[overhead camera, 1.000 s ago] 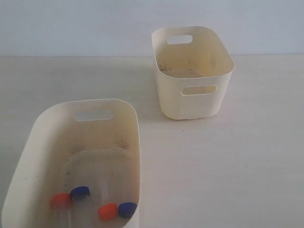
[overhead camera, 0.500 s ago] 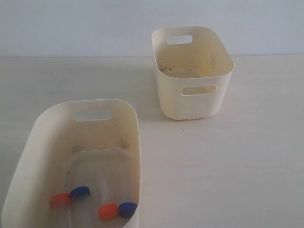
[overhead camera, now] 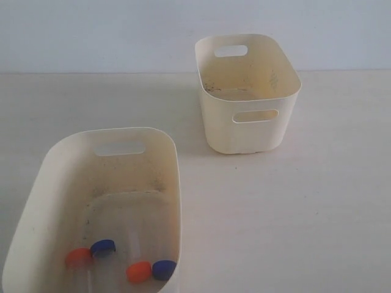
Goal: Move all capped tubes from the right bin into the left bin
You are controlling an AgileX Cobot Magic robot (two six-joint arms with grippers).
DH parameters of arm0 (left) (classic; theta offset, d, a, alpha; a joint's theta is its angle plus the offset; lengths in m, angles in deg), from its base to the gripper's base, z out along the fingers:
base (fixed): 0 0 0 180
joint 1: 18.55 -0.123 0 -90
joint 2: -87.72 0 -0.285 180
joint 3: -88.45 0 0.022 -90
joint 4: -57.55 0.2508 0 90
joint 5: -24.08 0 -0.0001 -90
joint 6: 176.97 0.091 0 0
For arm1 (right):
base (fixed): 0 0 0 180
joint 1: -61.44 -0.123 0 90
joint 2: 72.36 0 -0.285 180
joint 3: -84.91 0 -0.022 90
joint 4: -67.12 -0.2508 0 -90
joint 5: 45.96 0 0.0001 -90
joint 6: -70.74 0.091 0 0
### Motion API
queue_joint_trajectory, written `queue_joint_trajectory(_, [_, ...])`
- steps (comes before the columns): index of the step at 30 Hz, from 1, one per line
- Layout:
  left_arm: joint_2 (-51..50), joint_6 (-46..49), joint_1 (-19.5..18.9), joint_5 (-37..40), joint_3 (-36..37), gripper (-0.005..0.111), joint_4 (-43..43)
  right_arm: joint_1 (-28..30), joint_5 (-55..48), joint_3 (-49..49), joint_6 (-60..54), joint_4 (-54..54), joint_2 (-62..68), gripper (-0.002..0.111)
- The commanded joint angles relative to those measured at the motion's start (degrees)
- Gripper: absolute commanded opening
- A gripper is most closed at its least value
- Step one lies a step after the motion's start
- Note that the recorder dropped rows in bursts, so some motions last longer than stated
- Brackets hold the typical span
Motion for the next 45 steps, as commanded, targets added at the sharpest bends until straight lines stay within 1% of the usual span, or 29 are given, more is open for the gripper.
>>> queue_joint_trajectory(1, [0.2, -0.5, -0.1, -0.3, -0.2, 0.004, 0.1, 0.3, 2.2, -0.5, -5.4, -4.5, -0.3, 0.002])
queue_joint_trajectory(12, [0.2, -0.5, -0.1, -0.3, -0.2, 0.004, 0.1, 0.3, 1.3, -0.5, -5.8, -4.5, -0.3, 0.002])
queue_joint_trajectory(14, [0.2, -0.5, -0.1, -0.3, -0.2, 0.004, 0.1, 2.5, 1.1, -0.5, -5.8, -4.5, -0.3, 0.002])
queue_joint_trajectory(16, [0.2, -0.5, -0.1, -0.3, -0.2, 0.004, 0.1, 8.7, 1.1, -0.5, -5.8, -4.5, -0.3, 0.002])
queue_joint_trajectory(21, [0.2, -0.5, -0.1, -0.3, -0.2, 0.004, 0.1, 12.5, 1.2, -0.5, -5.8, -4.5, -0.3, 0.002])
queue_joint_trajectory(45, [0.2, -0.5, -0.1, -0.3, -0.2, 0.004, 0.1, 12.6, 1.3, -0.5, -5.8, -4.5, -0.3, 0.002])
